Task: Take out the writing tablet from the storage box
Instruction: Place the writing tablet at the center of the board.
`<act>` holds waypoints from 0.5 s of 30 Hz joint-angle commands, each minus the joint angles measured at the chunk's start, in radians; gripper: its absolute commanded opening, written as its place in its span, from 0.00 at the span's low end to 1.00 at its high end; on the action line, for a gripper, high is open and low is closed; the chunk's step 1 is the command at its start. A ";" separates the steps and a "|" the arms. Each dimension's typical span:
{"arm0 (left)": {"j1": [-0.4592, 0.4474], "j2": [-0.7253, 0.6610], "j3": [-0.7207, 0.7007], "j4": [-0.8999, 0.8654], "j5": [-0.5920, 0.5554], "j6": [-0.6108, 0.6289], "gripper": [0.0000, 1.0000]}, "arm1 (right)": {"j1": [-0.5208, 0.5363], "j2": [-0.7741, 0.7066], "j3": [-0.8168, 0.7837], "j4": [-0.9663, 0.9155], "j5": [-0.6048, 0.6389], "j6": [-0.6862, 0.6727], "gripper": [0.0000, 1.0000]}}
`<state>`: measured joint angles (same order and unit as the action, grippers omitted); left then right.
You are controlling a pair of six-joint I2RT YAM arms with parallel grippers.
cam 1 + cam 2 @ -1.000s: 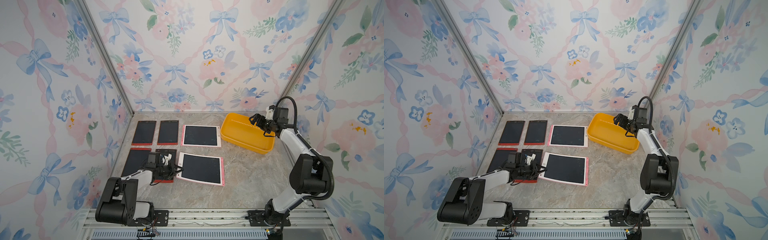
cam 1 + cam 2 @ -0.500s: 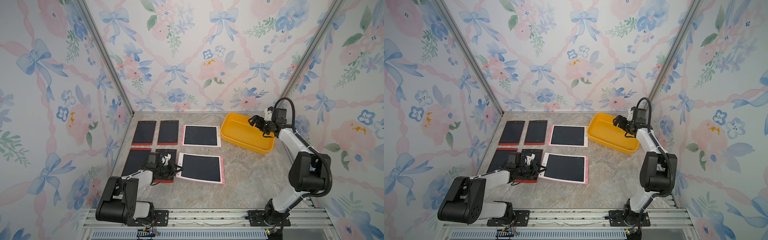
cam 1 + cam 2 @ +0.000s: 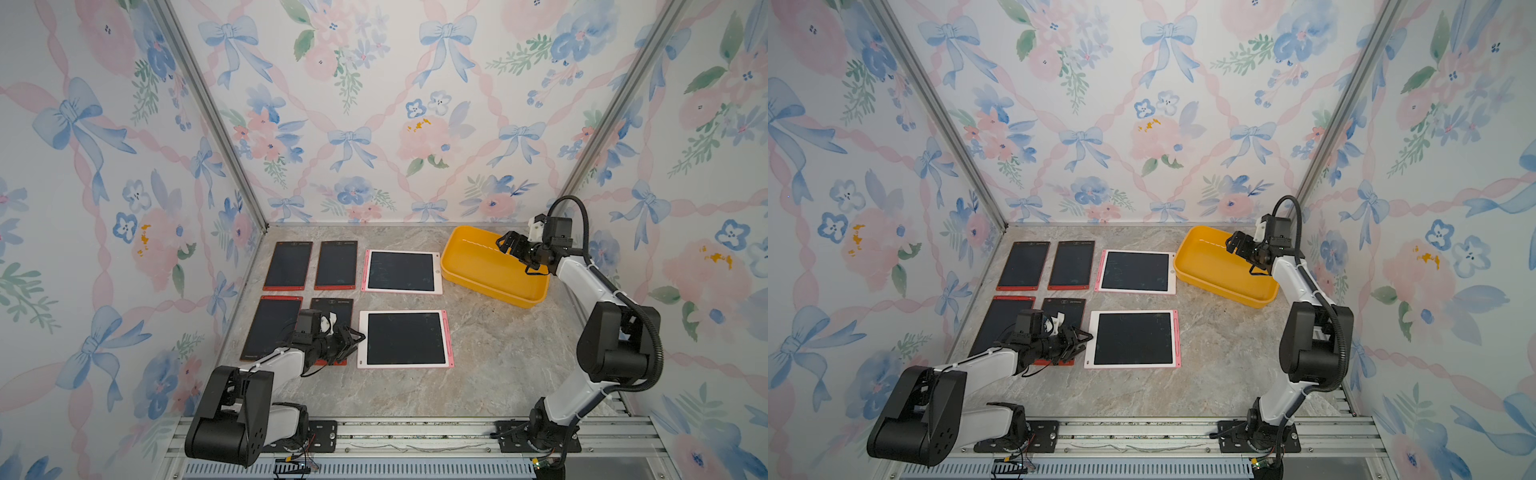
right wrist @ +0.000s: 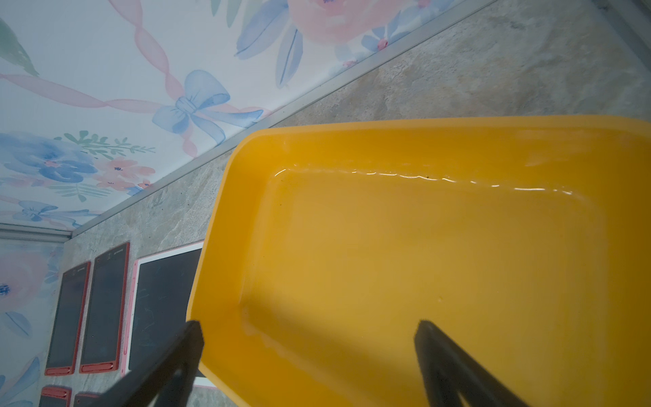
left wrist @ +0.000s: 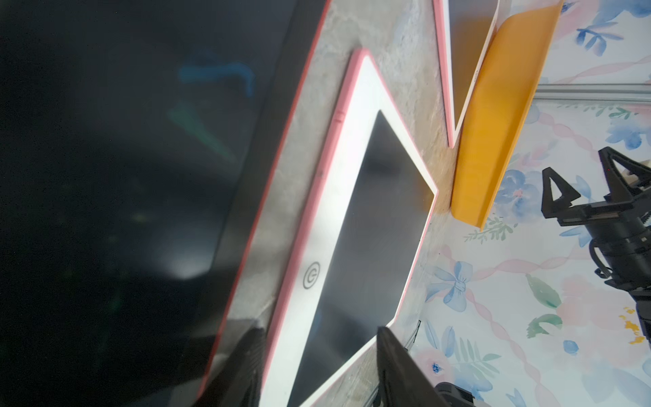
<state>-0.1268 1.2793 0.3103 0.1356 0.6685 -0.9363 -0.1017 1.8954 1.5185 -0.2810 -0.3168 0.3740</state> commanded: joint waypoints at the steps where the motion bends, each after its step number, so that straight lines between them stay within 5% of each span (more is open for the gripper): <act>1: 0.001 0.012 -0.019 -0.062 -0.070 0.002 0.61 | 0.000 0.034 0.030 -0.029 0.005 -0.011 0.97; 7: 0.019 0.019 0.075 -0.139 -0.102 0.071 0.64 | 0.000 0.024 0.027 -0.047 0.025 -0.027 0.97; 15: 0.039 -0.029 0.330 -0.391 -0.281 0.245 0.72 | 0.005 0.005 0.022 -0.136 0.165 -0.041 0.97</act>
<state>-0.0944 1.2789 0.5785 -0.1448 0.4751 -0.7761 -0.1017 1.8980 1.5185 -0.3485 -0.2203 0.3534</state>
